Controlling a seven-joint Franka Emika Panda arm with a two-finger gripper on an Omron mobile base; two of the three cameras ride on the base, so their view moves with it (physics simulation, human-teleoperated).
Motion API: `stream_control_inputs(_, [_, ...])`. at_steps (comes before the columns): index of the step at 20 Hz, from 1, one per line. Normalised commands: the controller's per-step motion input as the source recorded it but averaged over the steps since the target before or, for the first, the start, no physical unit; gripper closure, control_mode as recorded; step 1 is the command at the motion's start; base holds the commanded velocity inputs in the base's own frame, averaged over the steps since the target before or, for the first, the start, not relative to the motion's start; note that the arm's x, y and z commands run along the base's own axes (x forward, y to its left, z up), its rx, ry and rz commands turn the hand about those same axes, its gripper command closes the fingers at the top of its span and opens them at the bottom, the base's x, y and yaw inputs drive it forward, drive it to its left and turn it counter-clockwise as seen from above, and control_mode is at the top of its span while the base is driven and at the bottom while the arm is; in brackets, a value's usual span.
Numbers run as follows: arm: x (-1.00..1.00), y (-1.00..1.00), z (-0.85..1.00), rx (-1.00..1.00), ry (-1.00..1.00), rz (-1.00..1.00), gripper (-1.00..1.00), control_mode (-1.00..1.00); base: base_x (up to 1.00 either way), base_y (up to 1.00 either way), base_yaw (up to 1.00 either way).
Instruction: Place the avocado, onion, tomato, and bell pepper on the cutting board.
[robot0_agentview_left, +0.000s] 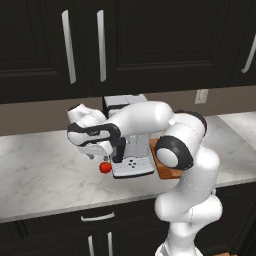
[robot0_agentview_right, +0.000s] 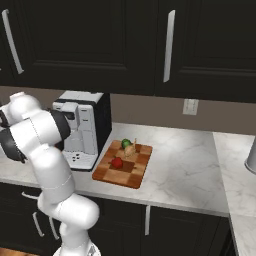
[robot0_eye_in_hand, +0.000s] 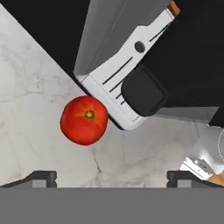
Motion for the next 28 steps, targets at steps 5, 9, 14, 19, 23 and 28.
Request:
stream_control_inputs(5, [-0.13, 0.00, -0.22, 0.00, -0.14, 0.00, -1.00, -1.00, 0.00, 0.00, 0.00])
stream_control_inputs(9, [0.00, 0.00, -0.31, 0.00, -0.25, -0.02, -1.00, -1.00, 0.00, 0.00, 0.00])
stream_control_inputs(14, [0.00, 0.00, -0.18, 0.00, -0.28, -0.06, -1.00, -1.00, 0.00, 0.00, 0.00])
stream_control_inputs(19, [0.03, 0.00, -0.03, 0.00, -0.11, -0.05, -1.00, -1.00, 0.00, 0.00, 0.00])
stream_control_inputs(23, [0.11, -0.02, 0.11, 0.00, 0.02, 0.00, -1.00, -1.00, 0.00, 0.00, 0.00])
stream_control_inputs(28, [0.01, -0.06, 0.25, 0.00, 0.19, 0.00, -1.00, -1.00, 0.00, 0.00, 0.00])
